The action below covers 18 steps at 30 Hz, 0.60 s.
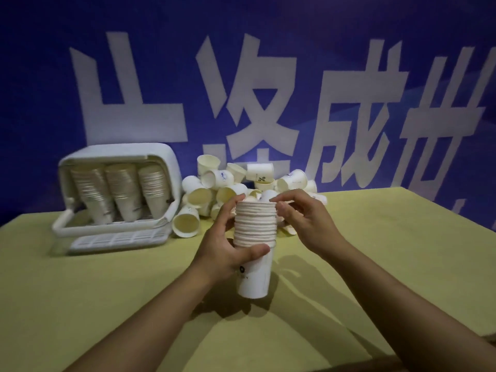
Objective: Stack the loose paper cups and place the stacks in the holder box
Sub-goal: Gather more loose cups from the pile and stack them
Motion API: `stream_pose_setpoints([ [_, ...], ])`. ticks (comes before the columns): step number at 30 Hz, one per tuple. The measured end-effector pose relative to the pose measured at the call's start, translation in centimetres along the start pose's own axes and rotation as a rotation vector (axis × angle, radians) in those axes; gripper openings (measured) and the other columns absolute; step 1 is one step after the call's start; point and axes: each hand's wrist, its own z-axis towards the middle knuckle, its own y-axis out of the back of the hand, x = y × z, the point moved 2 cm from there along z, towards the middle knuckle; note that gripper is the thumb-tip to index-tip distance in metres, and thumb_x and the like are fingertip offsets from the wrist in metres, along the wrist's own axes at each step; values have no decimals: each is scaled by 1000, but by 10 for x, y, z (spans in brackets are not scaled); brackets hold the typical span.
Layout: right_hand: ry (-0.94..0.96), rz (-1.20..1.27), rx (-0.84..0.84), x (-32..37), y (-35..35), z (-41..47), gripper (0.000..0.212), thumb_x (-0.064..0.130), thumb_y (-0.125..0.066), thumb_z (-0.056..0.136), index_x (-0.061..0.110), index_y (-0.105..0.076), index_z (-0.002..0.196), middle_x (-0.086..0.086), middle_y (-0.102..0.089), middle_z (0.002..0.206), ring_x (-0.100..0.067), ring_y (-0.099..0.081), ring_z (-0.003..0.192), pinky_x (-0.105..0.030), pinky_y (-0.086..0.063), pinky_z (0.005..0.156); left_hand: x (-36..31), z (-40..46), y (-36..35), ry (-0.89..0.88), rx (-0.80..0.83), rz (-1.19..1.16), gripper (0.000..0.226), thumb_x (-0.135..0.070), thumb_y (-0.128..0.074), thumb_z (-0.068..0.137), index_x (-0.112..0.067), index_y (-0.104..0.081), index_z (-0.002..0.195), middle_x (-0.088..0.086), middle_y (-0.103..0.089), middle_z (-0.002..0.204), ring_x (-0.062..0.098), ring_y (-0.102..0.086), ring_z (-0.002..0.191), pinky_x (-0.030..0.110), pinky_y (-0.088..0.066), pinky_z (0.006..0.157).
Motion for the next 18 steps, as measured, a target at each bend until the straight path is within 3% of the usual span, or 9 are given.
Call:
stream_pose_setpoints([
  [5, 83, -35, 105, 16, -58, 16, 13, 29, -61, 97, 38, -70, 99, 12, -64, 106, -8, -63, 95, -28, -58, 77, 6, -31, 59, 47, -98, 144, 109, -53, -86, 65, -72, -13, 145, -17, -48, 145, 2, -52, 127, 40, -56, 98],
  [8, 106, -48, 166, 22, -87, 21, 13, 31, -61, 97, 39, -71, 100, 14, -63, 104, -7, -62, 93, -26, -56, 76, 12, -46, 81, 58, -109, 193, 109, -42, -86, 76, -71, -7, 146, -29, -46, 138, -15, -50, 116, 24, -52, 92],
  [13, 127, 15, 264, 34, -124, 23, 15, 24, -61, 98, 34, -70, 105, 6, -63, 107, -6, -61, 93, -23, -55, 74, 21, -61, 108, 128, -172, 186, 100, -59, -79, 62, -68, -22, 143, -14, -52, 140, 4, -55, 121, 44, -56, 98],
  [18, 65, 137, 284, 32, -149, 24, 20, 19, -60, 99, 24, -74, 112, 2, -64, 107, -12, -66, 89, -24, -57, 70, 29, -70, 124, 155, -260, 255, 88, -64, -79, 57, -73, -28, 128, -22, -57, 126, -3, -53, 117, 34, -54, 91],
])
